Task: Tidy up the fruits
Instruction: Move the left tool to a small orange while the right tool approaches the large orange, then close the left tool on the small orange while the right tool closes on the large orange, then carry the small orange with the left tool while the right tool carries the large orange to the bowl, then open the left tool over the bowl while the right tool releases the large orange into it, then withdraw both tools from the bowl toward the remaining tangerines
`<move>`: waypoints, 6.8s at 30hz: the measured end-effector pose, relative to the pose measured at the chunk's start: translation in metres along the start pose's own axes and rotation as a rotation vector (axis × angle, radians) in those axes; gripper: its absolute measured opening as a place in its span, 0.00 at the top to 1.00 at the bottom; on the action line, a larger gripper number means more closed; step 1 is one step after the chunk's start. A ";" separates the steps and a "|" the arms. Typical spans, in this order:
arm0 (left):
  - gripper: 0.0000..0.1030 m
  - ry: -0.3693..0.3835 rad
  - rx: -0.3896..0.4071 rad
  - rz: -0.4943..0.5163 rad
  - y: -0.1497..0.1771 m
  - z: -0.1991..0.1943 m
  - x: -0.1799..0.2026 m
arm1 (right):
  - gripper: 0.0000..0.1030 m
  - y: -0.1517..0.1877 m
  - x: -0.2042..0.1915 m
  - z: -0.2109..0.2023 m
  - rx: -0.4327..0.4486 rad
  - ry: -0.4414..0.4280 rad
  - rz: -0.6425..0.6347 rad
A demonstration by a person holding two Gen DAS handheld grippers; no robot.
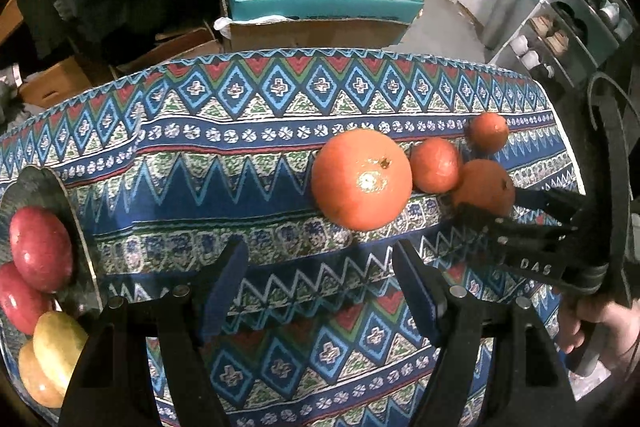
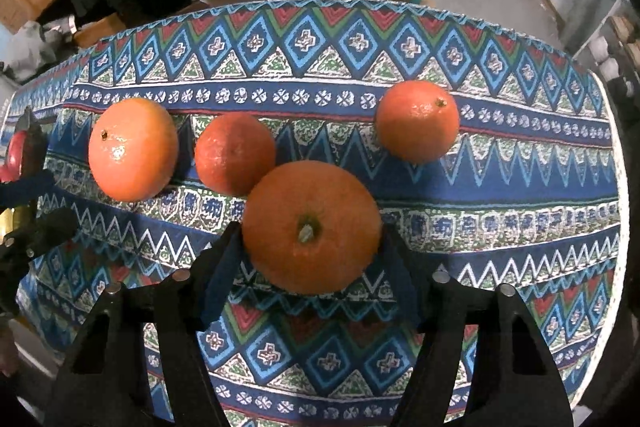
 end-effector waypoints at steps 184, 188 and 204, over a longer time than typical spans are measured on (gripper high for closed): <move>0.26 -0.123 0.241 -0.333 0.063 -0.134 -0.235 | 0.35 -0.075 -0.301 -0.062 0.141 -0.290 -0.303; 0.26 -0.130 0.249 -0.290 0.061 -0.137 -0.223 | 0.35 -0.075 -0.295 -0.070 0.158 -0.271 -0.297; 0.26 -0.080 0.316 -0.203 0.048 -0.168 -0.165 | 0.35 -0.063 -0.231 -0.132 0.276 -0.114 -0.275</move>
Point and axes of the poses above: each gripper's, at about its wrist camera, not at the fingertips, and z roughly the way its jaws point, x to its right, y to its underside, the point moved 7 cm from there along z, roughly the way its jaws point, and after that the axes turned 7 degrees about -z, right-handed, at the moved point
